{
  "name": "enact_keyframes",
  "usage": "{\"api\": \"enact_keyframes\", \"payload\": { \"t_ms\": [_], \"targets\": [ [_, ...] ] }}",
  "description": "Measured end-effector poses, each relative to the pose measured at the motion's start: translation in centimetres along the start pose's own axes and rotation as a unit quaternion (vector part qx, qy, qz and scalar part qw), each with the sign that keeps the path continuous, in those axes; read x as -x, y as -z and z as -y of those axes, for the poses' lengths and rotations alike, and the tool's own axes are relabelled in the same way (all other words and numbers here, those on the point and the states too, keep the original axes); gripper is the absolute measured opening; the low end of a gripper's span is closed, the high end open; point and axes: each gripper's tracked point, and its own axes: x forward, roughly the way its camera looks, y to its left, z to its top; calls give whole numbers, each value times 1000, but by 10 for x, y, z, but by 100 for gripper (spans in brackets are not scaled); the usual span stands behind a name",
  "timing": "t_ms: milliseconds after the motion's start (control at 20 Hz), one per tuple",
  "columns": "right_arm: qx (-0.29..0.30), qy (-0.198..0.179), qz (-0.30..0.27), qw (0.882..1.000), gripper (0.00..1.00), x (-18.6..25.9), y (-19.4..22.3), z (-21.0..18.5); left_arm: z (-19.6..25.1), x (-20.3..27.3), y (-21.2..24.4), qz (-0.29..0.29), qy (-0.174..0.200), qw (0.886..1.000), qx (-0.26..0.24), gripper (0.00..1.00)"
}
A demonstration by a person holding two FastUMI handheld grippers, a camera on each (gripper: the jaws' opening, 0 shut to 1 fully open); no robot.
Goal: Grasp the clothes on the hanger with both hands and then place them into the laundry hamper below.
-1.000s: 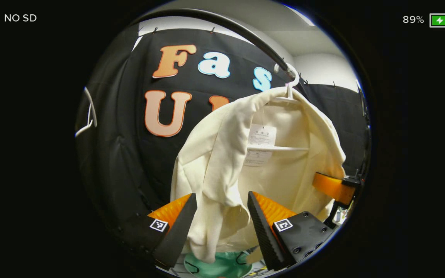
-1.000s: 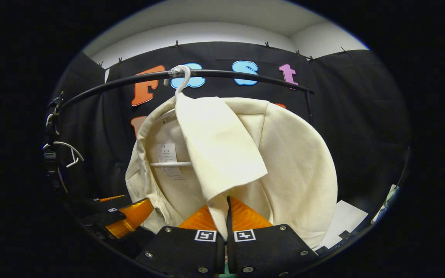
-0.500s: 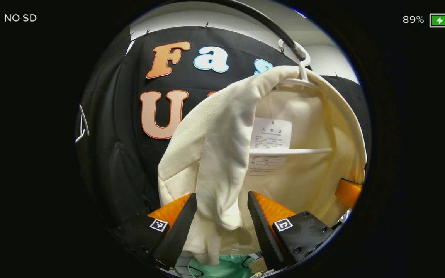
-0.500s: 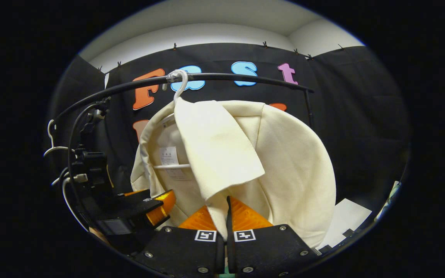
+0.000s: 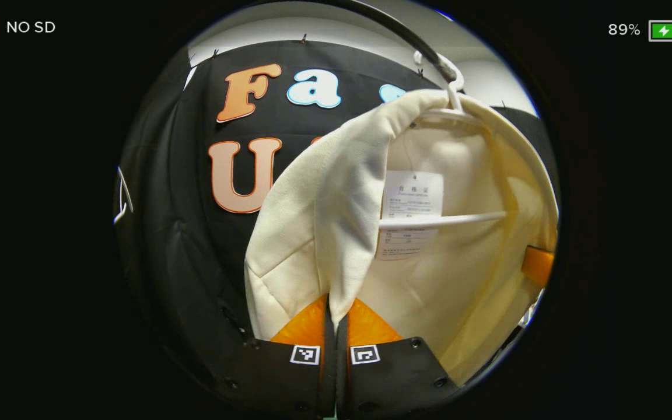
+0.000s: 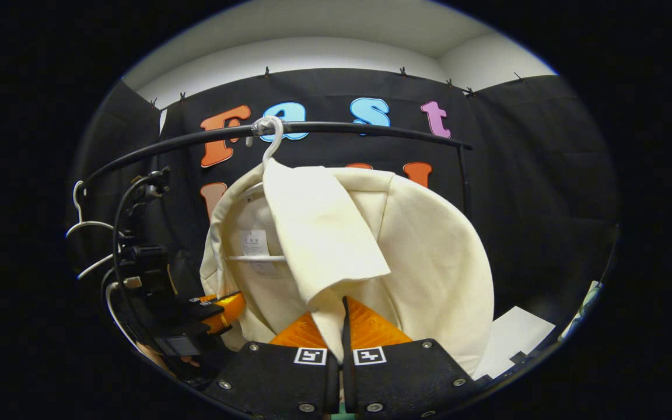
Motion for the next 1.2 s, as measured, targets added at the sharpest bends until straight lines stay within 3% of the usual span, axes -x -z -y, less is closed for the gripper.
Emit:
{"api": "enact_keyframes", "payload": {
  "t_ms": [200,500,700,950,1100,1200],
  "targets": [
    [3,18,15,1000,2,0,-17,16,-22,14,-9,5,-13,1000,25,2],
    [10,54,53,997,2,7,-53,44,-68,40,-47,44,-65,996,29,3],
    [58,117,107,986,2,18,-93,67,-95,49,-85,86,-86,992,23,2],
    [100,138,158,973,1,30,-140,81,-113,64,-136,141,-105,984,-12,3],
    [120,138,147,972,1,19,-144,92,-108,70,-135,141,-99,985,-17,2],
    [161,152,150,964,1,25,-148,101,-104,70,-137,140,-91,986,-13,2]
  ]
}}
